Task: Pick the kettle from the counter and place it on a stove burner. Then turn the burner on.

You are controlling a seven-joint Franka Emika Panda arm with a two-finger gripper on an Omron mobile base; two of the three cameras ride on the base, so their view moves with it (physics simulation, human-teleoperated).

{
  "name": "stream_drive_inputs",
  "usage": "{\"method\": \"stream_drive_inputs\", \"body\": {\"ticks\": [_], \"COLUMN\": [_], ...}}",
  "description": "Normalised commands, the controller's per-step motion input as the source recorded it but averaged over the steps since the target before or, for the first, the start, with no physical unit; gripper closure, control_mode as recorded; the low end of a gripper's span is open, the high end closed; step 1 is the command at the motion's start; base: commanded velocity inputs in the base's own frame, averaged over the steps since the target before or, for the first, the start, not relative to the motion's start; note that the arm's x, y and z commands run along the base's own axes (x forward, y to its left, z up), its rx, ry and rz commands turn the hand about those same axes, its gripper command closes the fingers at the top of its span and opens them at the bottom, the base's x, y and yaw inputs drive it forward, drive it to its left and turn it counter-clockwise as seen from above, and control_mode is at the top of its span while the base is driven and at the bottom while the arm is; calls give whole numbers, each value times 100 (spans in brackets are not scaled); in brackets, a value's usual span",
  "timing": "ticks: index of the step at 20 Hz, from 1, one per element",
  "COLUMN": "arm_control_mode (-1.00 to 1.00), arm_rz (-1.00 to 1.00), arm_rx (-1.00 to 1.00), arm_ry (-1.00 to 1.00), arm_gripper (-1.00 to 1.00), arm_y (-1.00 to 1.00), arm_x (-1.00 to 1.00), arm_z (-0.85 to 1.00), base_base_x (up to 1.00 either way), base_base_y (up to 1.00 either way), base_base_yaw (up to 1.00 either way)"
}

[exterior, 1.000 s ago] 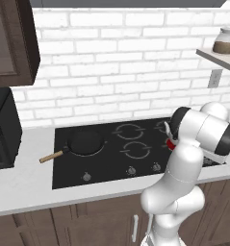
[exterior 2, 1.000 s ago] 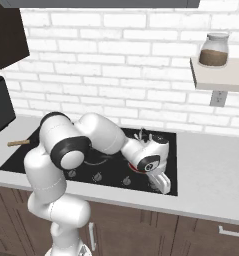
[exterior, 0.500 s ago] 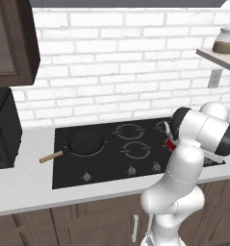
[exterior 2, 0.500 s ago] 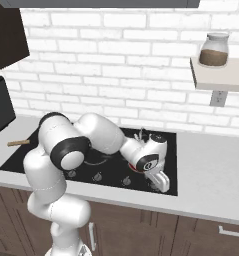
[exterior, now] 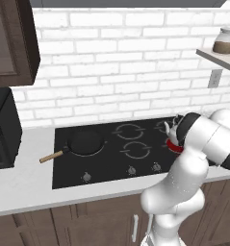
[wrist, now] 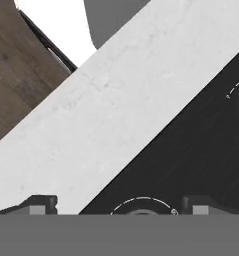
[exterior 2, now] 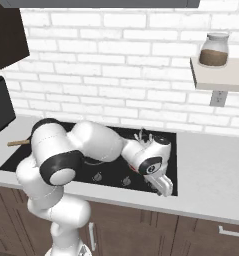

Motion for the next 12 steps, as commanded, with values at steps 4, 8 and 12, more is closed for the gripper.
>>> {"method": "stream_drive_inputs", "body": {"ticks": [4,8,12], "arm_control_mode": [-100,-100,-100], "arm_rz": [8,11,13], "arm_rx": [-2,-5,-9], "arm_ry": [-8,-10,-8], "arm_gripper": [-100,-100,-100], "arm_y": [25,38,51], "arm_x": [-51,-55,-58], "arm_z": [43,50,40], "base_base_x": [0,0,0], "base_base_y": [0,0,0], "base_base_yaw": [0,0,0]}}
